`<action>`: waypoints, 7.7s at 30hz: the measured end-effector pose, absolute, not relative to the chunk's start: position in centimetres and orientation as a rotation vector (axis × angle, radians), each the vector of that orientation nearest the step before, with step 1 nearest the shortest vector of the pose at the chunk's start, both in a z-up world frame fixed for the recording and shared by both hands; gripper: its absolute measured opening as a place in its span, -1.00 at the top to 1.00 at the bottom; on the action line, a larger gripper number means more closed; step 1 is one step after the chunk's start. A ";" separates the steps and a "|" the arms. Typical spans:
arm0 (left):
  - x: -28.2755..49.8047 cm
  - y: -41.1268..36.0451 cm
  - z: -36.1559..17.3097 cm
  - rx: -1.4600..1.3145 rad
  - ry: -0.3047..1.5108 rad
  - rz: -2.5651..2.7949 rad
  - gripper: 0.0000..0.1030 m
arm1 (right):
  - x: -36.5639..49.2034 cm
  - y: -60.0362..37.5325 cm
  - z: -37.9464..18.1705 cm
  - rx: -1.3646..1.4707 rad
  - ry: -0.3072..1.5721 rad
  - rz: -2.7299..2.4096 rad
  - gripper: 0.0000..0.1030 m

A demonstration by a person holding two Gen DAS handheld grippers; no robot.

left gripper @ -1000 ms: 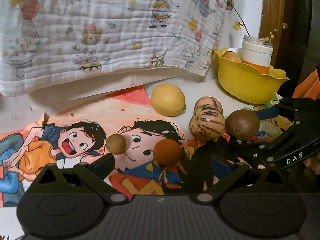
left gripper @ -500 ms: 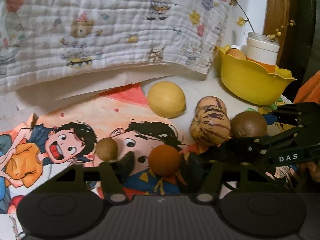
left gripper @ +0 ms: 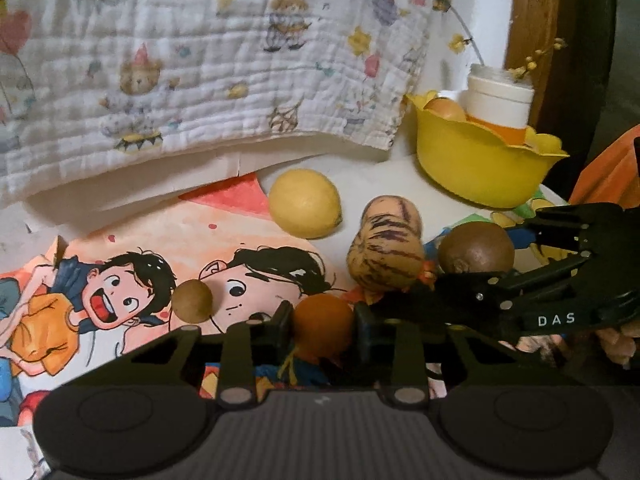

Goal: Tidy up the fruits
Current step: 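Grasp the brown kiwi with the right tool while the left grasps a small orange, then lift the kiwi and orange and carry them over the metal tray, then lower the kiwi into the tray with the right tool while the left releases the orange, then withdraw both tools from the tray back toward the remaining fruits, then grasp a striped pepino melon with the right tool while the left grasps a small brown fruit, then carry both fruits over the tray and open the left tool to drop the brown fruit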

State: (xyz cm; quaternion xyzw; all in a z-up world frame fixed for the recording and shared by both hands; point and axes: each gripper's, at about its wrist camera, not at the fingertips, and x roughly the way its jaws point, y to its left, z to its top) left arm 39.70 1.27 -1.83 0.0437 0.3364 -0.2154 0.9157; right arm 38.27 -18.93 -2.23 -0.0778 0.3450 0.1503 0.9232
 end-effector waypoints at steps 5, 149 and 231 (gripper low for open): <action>37.2 1.4 -0.8 0.091 0.686 -0.442 0.31 | 35.9 -19.5 -0.5 -0.121 0.680 0.347 -0.25; 24.1 9.2 3.2 -0.072 0.755 -0.032 -0.99 | 23.2 -19.8 4.8 0.048 0.704 0.501 -0.99; 32.6 3.7 0.3 0.069 0.813 -0.268 0.45 | 32.8 -20.4 2.1 0.246 0.818 0.372 -0.04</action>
